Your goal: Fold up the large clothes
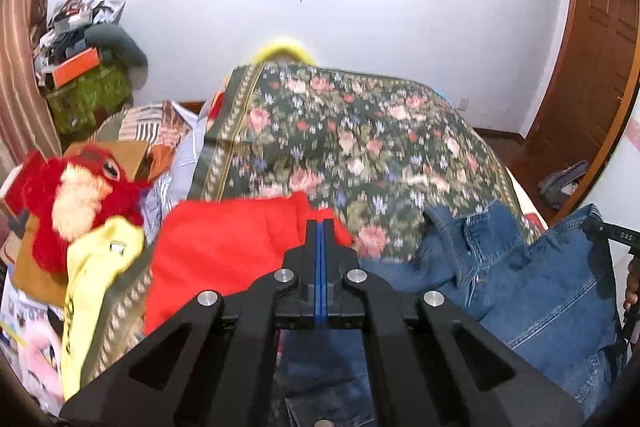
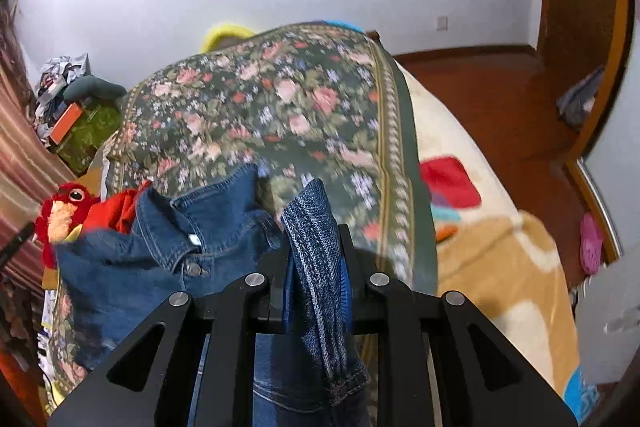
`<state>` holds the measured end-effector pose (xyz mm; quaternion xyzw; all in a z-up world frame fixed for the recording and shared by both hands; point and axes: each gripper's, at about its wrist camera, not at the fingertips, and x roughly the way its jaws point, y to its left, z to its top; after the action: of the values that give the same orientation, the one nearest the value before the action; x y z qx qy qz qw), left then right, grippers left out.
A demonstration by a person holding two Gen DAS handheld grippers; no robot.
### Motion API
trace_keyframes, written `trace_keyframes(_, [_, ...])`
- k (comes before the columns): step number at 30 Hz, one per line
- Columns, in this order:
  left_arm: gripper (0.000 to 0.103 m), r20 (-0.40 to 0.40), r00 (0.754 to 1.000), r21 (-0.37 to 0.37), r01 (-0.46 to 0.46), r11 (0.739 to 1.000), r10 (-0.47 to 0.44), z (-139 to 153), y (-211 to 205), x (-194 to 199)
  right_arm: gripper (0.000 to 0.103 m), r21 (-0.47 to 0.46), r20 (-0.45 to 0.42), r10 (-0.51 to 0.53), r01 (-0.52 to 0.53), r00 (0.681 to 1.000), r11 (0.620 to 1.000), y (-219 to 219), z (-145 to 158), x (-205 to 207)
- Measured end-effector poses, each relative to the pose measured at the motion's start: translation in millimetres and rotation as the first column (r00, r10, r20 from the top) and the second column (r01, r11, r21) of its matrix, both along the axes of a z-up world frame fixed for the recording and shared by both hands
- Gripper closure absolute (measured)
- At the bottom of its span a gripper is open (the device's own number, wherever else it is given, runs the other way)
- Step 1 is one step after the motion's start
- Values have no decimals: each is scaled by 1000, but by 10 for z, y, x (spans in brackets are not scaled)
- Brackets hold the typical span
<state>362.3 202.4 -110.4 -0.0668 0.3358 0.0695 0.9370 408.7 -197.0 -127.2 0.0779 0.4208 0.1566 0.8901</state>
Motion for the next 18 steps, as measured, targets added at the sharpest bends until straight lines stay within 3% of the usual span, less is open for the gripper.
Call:
trace_keyframes(6, [103,-72,997,-18,19,1000,-21,-218,146,314,87,-69,12,2,-1,1000,998,158,-96,290])
trace_keyframes(12, [100,-233,972,-48,21,999,-32,-867,174,437,87,-106,-52,-57,52,997,993,42,-478,566])
trace_keyframes(15, [95,-304,952,-77,10,997,-33,-1150,181,470,87,-136,-110,-87,72,990,988,-26,-759,674])
trace_keyframes(18, [83,-349,936,-105,-3,994,-34,-1357,183,476,87,-148,-174,-93,68,980,987,-64,-1008,715])
